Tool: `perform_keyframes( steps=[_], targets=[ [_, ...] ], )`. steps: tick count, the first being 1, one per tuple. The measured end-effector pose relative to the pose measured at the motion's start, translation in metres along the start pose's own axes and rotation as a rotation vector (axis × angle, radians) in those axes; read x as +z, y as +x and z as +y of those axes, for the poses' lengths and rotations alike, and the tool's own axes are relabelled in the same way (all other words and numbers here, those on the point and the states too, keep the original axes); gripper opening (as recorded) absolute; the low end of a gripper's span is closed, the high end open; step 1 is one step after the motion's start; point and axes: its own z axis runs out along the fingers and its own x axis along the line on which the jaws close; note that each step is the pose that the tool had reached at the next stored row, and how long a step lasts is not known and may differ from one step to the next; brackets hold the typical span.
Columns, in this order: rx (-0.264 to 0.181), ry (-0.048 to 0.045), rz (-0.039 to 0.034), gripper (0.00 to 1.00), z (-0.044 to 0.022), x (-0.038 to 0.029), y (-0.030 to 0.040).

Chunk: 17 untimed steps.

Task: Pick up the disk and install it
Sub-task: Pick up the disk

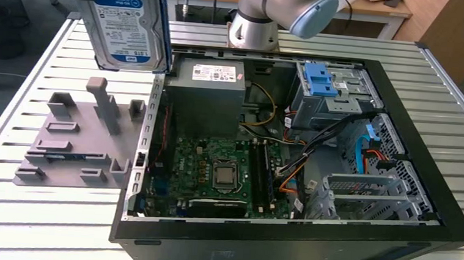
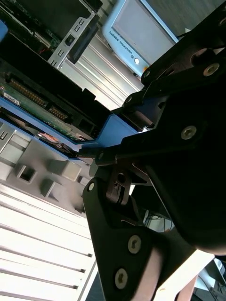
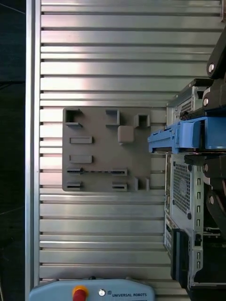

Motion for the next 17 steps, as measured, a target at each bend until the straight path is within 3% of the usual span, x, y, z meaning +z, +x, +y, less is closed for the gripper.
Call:
perform_keyframes(
  steps=[11,17],
  targets=[
    [0.000,-0.0001,0.0001,0.36,-0.0165,0.0001,0.0041],
    [0.000,0.0000,0.0000,0.36,-0.0219,0.0002,0.0065]
  ],
)
